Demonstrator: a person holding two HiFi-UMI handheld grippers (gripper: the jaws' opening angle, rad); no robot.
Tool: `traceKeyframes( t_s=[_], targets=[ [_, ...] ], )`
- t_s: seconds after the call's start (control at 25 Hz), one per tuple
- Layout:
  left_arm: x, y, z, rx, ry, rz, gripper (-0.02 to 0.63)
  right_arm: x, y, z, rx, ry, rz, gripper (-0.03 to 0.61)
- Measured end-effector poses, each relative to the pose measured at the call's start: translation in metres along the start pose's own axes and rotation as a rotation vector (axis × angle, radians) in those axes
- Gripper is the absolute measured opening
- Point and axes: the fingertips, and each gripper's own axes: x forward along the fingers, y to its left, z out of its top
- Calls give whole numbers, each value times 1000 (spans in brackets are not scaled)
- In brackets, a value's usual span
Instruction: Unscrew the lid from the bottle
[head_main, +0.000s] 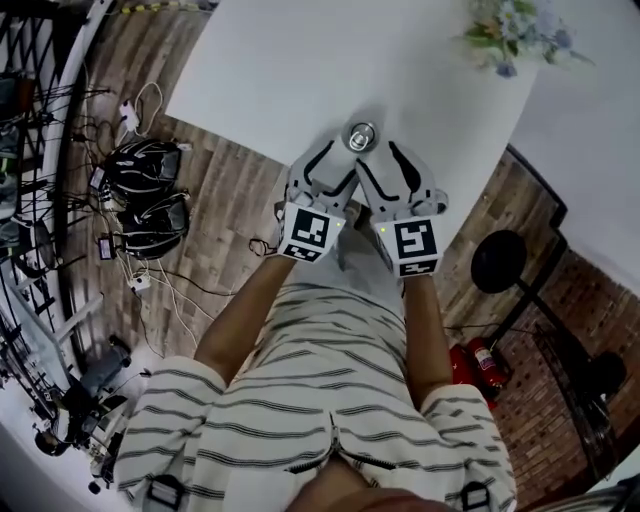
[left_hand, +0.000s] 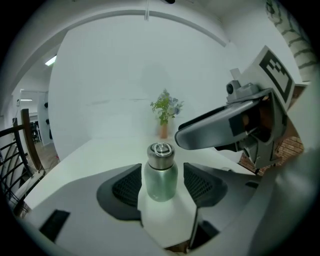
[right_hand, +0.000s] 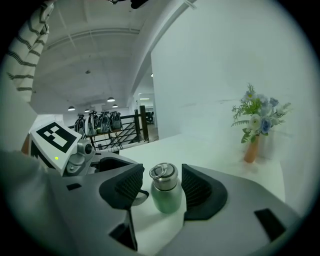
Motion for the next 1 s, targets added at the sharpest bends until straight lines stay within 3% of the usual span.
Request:
traceKeyframes(
  t_s=[0.32, 0.68, 1.0],
  targets=[
    [23, 4, -17, 66, 63, -89, 288, 27, 6, -11, -64, 82, 61, 279],
    [49, -3, -21, 157, 12, -224, 335, 47, 2, -19, -90, 108, 79, 285],
    [64, -4, -24, 189, 4, -286, 342, 54, 0, -23, -101, 122, 84, 278]
  ],
)
